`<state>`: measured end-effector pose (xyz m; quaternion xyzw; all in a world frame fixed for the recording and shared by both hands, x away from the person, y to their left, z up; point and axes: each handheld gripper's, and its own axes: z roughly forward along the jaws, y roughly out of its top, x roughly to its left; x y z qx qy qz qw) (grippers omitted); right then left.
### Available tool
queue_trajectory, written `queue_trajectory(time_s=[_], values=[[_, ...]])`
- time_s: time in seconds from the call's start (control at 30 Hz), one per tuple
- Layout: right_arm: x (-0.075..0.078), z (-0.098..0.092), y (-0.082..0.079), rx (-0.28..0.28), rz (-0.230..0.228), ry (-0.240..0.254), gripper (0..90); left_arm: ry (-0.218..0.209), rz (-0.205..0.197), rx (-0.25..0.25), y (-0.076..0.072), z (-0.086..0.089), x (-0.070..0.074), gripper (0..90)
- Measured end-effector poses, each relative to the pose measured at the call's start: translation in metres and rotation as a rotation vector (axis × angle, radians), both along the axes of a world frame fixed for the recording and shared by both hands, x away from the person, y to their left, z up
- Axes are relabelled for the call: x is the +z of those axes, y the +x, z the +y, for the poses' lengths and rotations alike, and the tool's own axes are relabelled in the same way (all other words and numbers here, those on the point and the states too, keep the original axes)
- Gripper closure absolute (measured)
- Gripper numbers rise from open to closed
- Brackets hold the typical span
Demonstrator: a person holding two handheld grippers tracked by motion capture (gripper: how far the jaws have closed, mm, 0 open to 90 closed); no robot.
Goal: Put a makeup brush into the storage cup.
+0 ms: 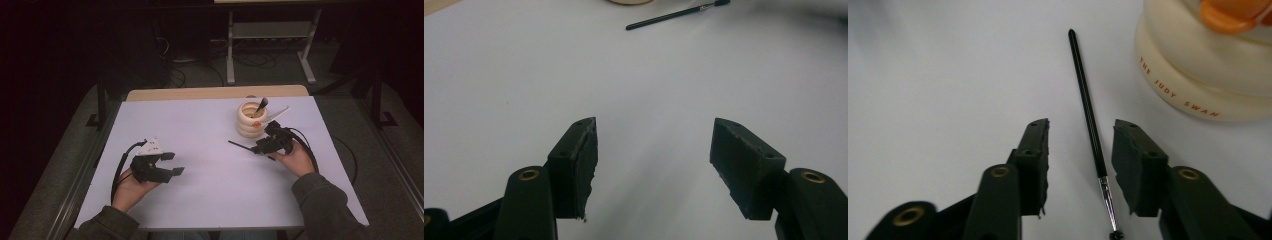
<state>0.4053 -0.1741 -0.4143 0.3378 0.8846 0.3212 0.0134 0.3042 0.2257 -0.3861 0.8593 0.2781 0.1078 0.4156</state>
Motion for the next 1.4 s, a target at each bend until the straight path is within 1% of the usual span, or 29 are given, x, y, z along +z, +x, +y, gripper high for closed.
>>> queue_trajectory(time_s=[0.03,0.07,0.1,0.13,0.17,0.33,0.4,0.47,0.53,0.63,0.67,0.7,0.73,0.83,0.87,0.9,1.0,1.1,1.2,1.3,1.4], values=[[-0.002,0.001,0.001,-0.005,0.010,-0.006,59.9,0.013,-0.008,-0.011,0.001,0.001,0.000,35.7],[-0.004,0.001,0.003,-0.004,0.016,-0.007,61.2,0.013,-0.008,-0.011,0.001,0.001,0.000,35.7],[-0.007,0.001,0.004,-0.001,0.017,-0.014,62.6,0.008,0.001,-0.007,0.001,0.000,0.000,35.7],[-0.007,0.001,0.004,-0.001,0.017,-0.014,62.6,0.008,0.001,-0.007,0.001,0.000,0.000,35.7],[-0.009,0.002,0.006,0.005,0.026,-0.025,65.0,0.009,0.002,-0.007,0.001,0.000,0.000,35.7],[-0.012,0.004,0.008,0.012,0.020,-0.049,69.9,0.009,0.004,-0.008,0.001,-0.001,-0.001,35.7],[-0.015,0.004,0.010,0.015,0.018,-0.056,71.6,0.017,0.003,-0.014,0.001,-0.001,-0.001,35.7],[-0.016,0.004,0.010,0.018,0.022,-0.067,73.3,0.009,0.006,-0.008,0.001,-0.001,-0.001,35.7],[-0.017,0.006,0.011,0.028,0.023,-0.070,74.3,0.010,0.006,-0.009,0.001,-0.001,-0.001,35.7],[-0.018,0.010,0.008,0.038,0.008,-0.108,77.3,0.008,0.004,-0.008,0.001,-0.001,-0.001,35.7],[-0.018,0.011,0.008,0.041,-0.003,-0.120,78.8,0.017,0.003,-0.013,0.001,-0.001,-0.001,35.7],[-0.018,0.012,0.007,0.039,-0.012,-0.131,79.5,0.009,0.006,-0.009,0.001,-0.001,-0.001,35.8],[-0.018,0.014,0.006,0.045,-0.024,-0.144,80.2,0.011,0.007,-0.008,0.001,-0.002,-0.001,35.7],[-0.018,0.015,0.006,0.053,-0.043,-0.164,83.1,0.010,0.006,-0.012,0.001,-0.003,-0.002,35.8],[-0.019,0.015,0.006,0.056,-0.044,-0.165,83.5,0.015,0.003,-0.018,0.001,-0.002,-0.001,35.8],[-0.019,0.015,0.007,0.060,-0.045,-0.166,84.1,0.008,0.006,-0.014,0.001,-0.003,-0.002,35.7],[-0.019,0.013,0.007,0.060,-0.033,-0.151,84.7,0.009,0.010,-0.017,0.000,-0.005,-0.002,35.8],[-0.019,0.013,0.008,0.073,-0.037,-0.150,85.0,0.005,0.015,-0.017,0.000,-0.006,-0.003,35.8],[-0.019,0.012,0.009,0.077,-0.033,-0.141,85.0,0.015,0.021,-0.023,0.000,-0.009,-0.005,35.8],[-0.019,0.010,0.009,0.076,-0.020,-0.130,85.1,0.023,0.020,-0.031,0.001,-0.010,-0.007,35.8],[-0.018,0.009,0.008,0.089,-0.007,-0.124,85.1,0.017,0.022,-0.028,0.001,-0.010,-0.007,35.8]])
